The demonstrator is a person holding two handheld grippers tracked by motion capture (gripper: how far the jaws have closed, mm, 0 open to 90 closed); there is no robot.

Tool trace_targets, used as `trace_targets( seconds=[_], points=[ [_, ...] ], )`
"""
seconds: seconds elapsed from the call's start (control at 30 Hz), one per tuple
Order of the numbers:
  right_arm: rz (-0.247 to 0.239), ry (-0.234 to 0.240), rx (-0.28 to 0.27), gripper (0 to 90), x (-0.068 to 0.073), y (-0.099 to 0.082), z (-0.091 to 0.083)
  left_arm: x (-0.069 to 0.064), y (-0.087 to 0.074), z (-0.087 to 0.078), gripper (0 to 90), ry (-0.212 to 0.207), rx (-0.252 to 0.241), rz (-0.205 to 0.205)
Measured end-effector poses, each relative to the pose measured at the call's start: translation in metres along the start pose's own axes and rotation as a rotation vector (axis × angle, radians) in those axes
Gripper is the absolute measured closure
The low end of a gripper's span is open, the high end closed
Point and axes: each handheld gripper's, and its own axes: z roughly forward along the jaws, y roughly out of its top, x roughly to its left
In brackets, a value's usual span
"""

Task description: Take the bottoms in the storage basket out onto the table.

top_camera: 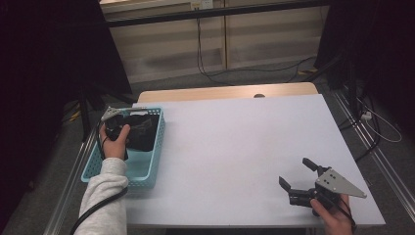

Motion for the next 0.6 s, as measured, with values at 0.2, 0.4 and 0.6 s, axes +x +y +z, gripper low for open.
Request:
trace_targets(
  seconds=[0.2, 0.4, 0.6],
  points=[
    [-0.003, 0.005, 0.003, 0.6, 0.0, 0.0, 0.0, 0.005, 0.001, 0.007, 3.2, 0.031, 0.04, 0.015],
    [-0.005, 0.006, 0.003, 0.6, 0.0, 0.0, 0.0, 0.012, -0.002, 0.011, 3.3, 0.054, 0.077, 0.026],
    [-0.003, 0.009, 0.004, 0.6, 0.0, 0.0, 0.0, 0.021, -0.008, 0.016, 4.1, 0.083, 0.149, 0.07]
  ],
)
